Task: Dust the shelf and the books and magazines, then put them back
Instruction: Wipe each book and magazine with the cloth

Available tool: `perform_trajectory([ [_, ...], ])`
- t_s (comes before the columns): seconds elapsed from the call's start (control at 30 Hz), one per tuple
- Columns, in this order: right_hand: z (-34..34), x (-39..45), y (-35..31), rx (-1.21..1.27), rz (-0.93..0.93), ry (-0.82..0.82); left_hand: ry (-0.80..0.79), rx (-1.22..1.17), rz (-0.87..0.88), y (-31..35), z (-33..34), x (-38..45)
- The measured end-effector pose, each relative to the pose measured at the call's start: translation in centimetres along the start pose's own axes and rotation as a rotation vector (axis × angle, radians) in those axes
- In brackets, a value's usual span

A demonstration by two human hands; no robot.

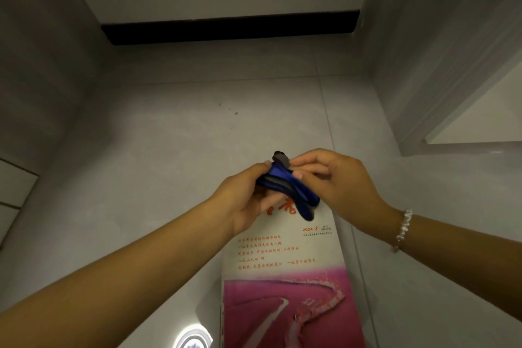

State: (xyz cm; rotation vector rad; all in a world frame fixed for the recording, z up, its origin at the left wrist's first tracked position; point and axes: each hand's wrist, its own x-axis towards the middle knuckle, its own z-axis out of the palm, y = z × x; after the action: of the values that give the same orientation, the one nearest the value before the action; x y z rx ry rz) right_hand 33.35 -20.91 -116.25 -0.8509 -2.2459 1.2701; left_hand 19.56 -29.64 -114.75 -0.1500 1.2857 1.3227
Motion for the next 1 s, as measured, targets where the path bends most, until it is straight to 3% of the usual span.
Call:
perform_trajectory([
  [0.2,0.4,-0.4,0.1,0.030,-0.027,-0.057,-0.070,0.070,0.026,0.0,-0.3,0.2],
  [0.4,0.5,-0.5,0.4,0.234,0.043,-0.085,0.042,0.163,0.042,-0.7,-0.9,0.1],
  [0.57,1.3,-0.3,0.5,0.217,0.096,-0.214,-0.076,0.112,0.065,-0.6,-1.1,-0.1],
  [0.67,1.5,-0.4,0.6,0.241,0.107,-0.204,-0.113,0.120,0.047,-0.7,-1.5,-0.4],
  [1.0,2.5,-1.9,0.5,0.137,0.024,-0.255,-0.060,0.149,-0.016,-1.2,-2.7,-1.0],
])
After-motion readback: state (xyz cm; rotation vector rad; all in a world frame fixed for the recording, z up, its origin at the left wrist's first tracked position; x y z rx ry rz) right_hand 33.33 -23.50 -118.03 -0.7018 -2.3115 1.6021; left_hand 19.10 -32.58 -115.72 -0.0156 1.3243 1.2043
